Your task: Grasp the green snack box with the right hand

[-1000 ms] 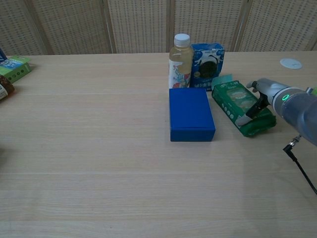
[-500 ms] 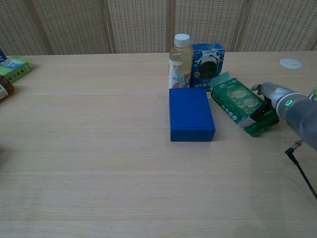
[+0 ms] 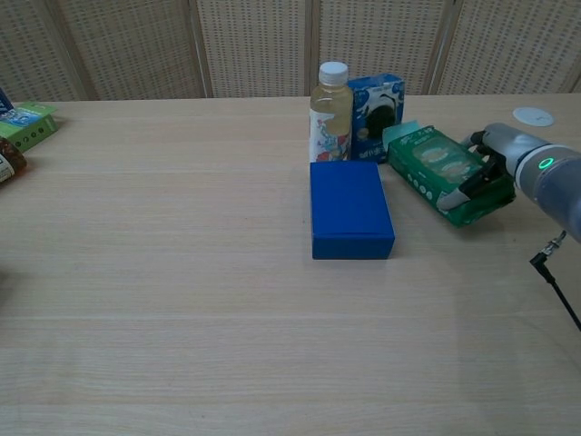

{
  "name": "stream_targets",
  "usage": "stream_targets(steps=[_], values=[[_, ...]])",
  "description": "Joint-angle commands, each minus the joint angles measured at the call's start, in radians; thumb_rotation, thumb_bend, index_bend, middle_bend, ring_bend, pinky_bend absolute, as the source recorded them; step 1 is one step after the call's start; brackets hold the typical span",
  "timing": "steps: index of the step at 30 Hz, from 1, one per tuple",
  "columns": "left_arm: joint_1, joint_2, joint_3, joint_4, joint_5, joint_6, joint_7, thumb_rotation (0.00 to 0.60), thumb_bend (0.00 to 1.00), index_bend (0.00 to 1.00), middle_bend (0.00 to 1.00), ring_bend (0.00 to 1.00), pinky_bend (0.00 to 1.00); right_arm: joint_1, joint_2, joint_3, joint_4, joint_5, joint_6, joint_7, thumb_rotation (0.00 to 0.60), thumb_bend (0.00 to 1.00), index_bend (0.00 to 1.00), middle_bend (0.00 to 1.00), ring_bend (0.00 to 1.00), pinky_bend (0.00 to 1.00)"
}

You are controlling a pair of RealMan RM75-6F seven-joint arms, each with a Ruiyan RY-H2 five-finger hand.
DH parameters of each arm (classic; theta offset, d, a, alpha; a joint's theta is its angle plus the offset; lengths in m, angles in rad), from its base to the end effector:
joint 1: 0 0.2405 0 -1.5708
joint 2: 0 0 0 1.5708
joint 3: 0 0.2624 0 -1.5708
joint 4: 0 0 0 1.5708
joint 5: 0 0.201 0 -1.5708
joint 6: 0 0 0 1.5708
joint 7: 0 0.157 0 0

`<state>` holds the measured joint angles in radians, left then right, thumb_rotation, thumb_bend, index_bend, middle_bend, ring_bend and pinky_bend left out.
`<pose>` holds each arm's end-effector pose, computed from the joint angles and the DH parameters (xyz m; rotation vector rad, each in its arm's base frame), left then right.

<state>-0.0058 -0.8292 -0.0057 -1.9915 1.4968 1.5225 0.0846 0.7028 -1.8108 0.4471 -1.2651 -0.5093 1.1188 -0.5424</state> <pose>-0.2688 0.1591 0.2241 -1.3458 -0.9631 -0.8428 -0.2096 -0.3836 -0.0328 1.1588 -1.3969 0.7399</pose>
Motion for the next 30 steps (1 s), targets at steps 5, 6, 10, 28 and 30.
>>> stream_targets(steps=[5,6,10,28,30], values=[[0.000,0.002,0.000,0.001,0.001,-0.001,-0.007,0.600,0.00,0.00,0.00,0.00,0.00,-0.026,0.103,0.034,-0.183,-0.049,0.074,0.018,0.600,0.03,0.24,0.30,0.27,0.61],[-0.001,0.003,0.000,0.001,0.001,-0.001,-0.010,0.600,0.00,0.00,0.00,0.00,0.00,-0.030,0.123,0.039,-0.219,-0.058,0.092,0.015,0.600,0.03,0.24,0.30,0.27,0.61],[0.000,0.006,0.001,0.001,0.005,0.000,-0.017,0.600,0.00,0.00,0.00,0.00,0.00,-0.046,0.191,0.064,-0.338,-0.082,0.148,0.014,0.600,0.03,0.24,0.30,0.27,0.61],[-0.003,0.008,0.011,-0.007,0.030,-0.007,-0.028,0.600,0.00,0.00,0.00,0.00,0.00,0.014,0.379,0.171,-0.805,-0.104,0.350,-0.113,0.600,0.02,0.25,0.30,0.27,0.61],[0.000,0.009,0.012,-0.009,0.034,-0.001,-0.026,0.600,0.00,0.00,0.00,0.00,0.00,0.028,0.380,0.174,-0.824,-0.091,0.365,-0.125,0.600,0.02,0.25,0.30,0.27,0.61]])
